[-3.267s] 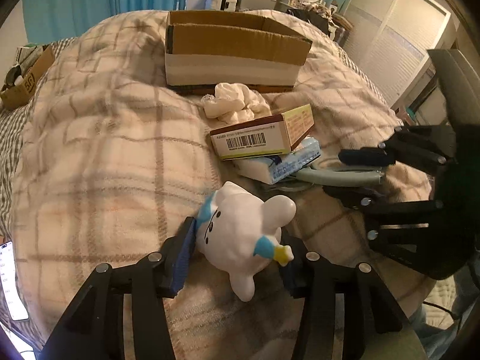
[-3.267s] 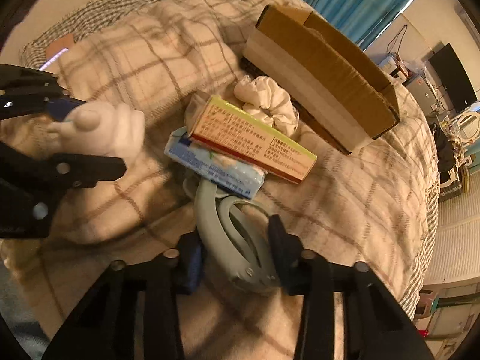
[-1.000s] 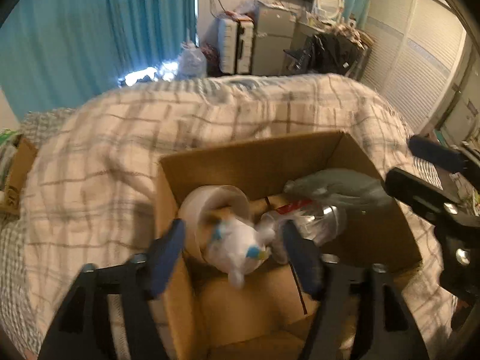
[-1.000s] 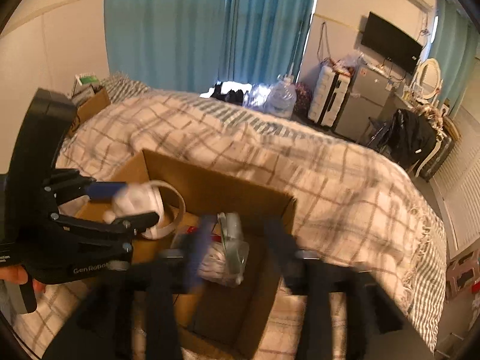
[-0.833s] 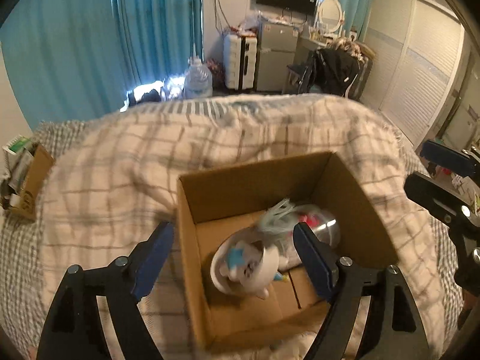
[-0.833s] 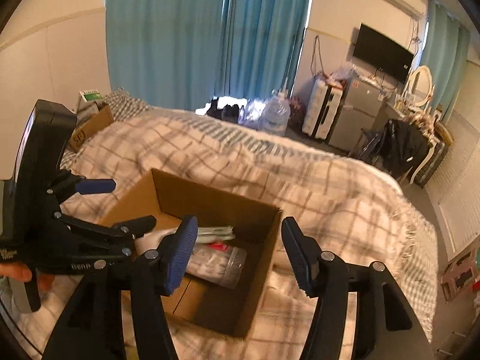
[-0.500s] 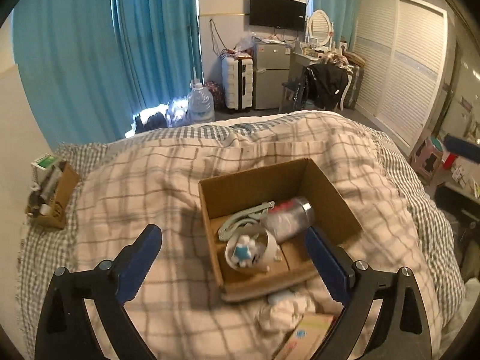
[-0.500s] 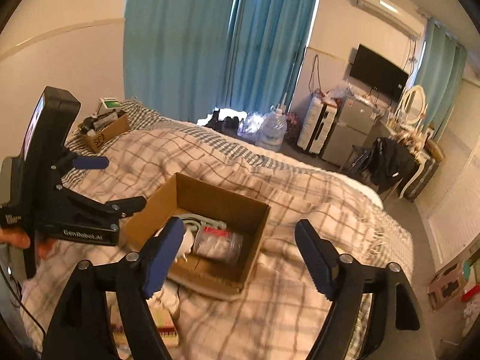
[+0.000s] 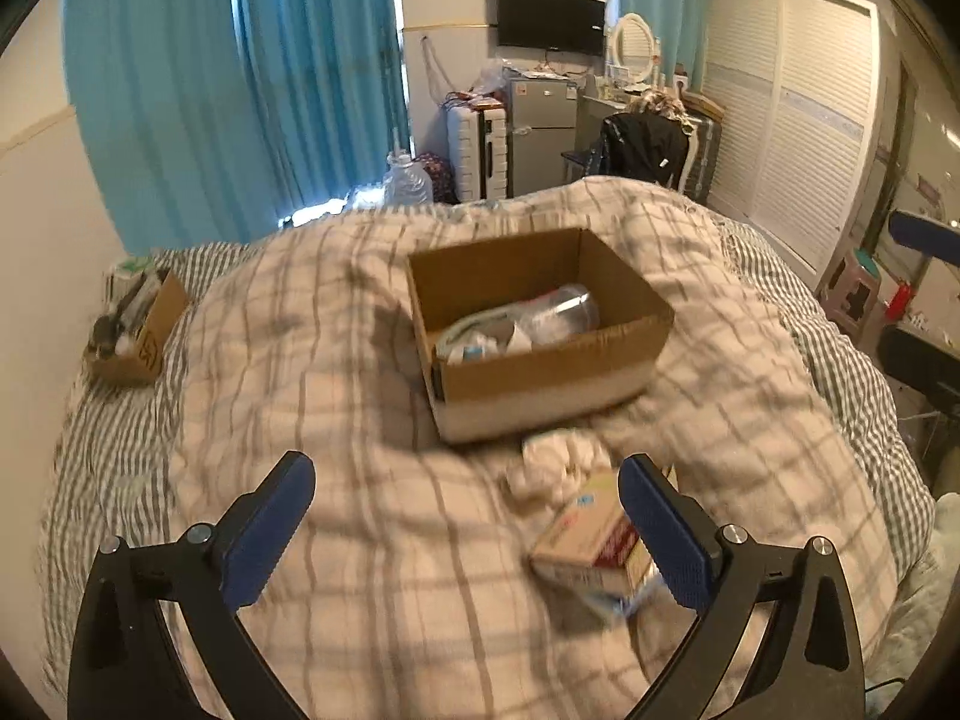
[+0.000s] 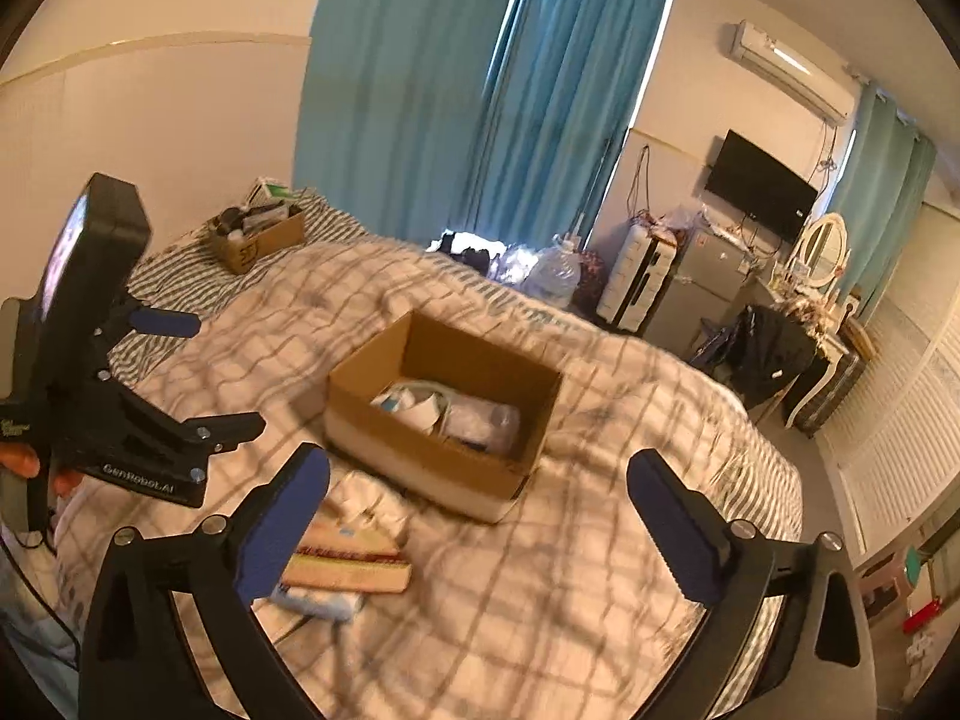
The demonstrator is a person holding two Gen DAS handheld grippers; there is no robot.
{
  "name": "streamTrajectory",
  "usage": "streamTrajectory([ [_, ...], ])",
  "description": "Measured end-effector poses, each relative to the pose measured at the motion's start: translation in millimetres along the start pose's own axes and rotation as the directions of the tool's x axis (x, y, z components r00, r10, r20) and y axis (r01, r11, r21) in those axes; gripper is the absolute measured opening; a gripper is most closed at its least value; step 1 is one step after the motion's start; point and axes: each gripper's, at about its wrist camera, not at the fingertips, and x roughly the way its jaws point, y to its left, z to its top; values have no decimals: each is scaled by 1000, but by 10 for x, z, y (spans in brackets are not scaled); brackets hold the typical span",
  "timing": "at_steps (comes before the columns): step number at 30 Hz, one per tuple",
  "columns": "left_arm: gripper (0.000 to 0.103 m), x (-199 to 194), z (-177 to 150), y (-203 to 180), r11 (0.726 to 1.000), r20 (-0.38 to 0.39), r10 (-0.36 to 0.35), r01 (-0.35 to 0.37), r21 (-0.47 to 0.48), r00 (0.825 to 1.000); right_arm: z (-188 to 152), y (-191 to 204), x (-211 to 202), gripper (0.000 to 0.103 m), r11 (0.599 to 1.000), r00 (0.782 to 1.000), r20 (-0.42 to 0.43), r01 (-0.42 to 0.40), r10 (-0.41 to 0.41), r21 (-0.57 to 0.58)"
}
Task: Organize objects
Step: 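Grasp the barcoded medicine box with the right tool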
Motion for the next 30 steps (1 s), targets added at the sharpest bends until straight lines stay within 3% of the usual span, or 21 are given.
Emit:
streamTrajectory([
  [3,103,14,-286,31,998,-2,-1,1,-55,1000,-213,121,86,100,1000,1000,-25,-2,2,4],
  [6,103,108,-514,92,993,-11,67,-68,-98,998,-469,230,324,100,995,991,-102,-81,87,58],
  [9,103,209,-619,166,987,-45,93,-98,-125,995,-652,316,562,100,991,978,-171,-107,120,82],
  [13,103,276,-694,223,984,-62,121,-127,-122,991,-767,504,812,100,992,967,-223,-120,123,27],
  [19,103,345,-748,278,983,-86,123,-133,-129,989,-861,842,1074,100,980,950,-307,-116,61,-165],
  [24,103,399,-798,354,980,-105,123,-137,-143,987,-946,978,1342,100,962,927,-374,-115,14,-249],
  [30,103,471,-841,454,975,-129,124,-145,-168,984,-780,1055,1386,100,945,944,-328,-92,-17,-315],
])
